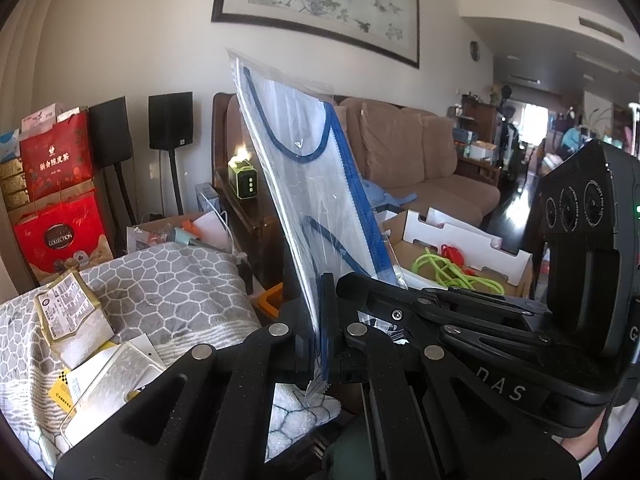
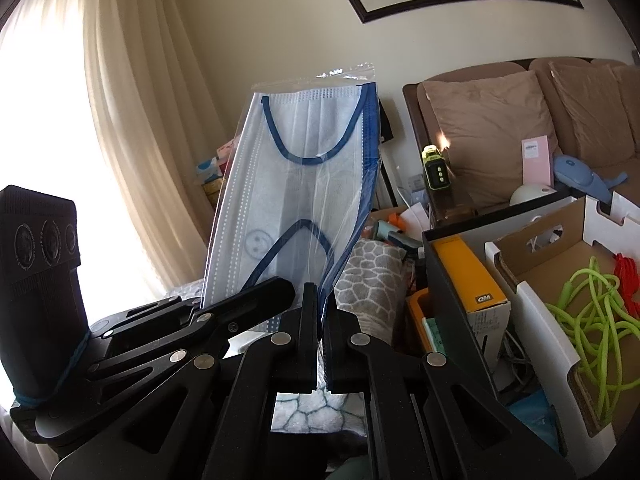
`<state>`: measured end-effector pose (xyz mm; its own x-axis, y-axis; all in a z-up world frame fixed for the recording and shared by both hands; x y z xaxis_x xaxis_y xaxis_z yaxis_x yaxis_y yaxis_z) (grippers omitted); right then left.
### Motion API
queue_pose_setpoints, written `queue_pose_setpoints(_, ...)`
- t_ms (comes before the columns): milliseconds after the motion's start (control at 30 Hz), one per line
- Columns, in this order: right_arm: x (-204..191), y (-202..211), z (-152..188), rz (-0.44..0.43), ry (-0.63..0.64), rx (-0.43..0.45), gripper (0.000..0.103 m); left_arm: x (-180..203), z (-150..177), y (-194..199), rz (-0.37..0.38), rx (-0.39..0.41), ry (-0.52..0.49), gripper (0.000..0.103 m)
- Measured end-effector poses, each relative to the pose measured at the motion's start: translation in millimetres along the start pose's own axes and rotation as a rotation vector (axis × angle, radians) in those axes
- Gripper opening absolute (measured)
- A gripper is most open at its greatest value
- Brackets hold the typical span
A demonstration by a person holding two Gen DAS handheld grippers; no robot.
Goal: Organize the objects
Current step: 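Move both grippers over the cardboard box holding the mask and bag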
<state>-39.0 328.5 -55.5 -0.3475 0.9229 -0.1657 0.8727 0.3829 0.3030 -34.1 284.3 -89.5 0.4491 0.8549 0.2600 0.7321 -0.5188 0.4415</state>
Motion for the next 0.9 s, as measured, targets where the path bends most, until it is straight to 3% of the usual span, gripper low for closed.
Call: queue_pose_setpoints(900,19,13,-6,0.022,-0.034,0.029,0.003,20,-5,-11,0.023,0.0,-0.01,0.0)
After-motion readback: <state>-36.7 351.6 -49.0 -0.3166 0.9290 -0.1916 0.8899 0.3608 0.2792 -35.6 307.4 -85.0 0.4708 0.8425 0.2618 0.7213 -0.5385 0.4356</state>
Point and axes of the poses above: each gripper's, at about its wrist camera, not at the fingertips, and y roughly against the way its jaws point, x to its right, z to its underside, the point moved 8 cm from there along -y, roughly the way its jaws point, and after that the axes turned 13 degrees about y, right-handed, at the moved point
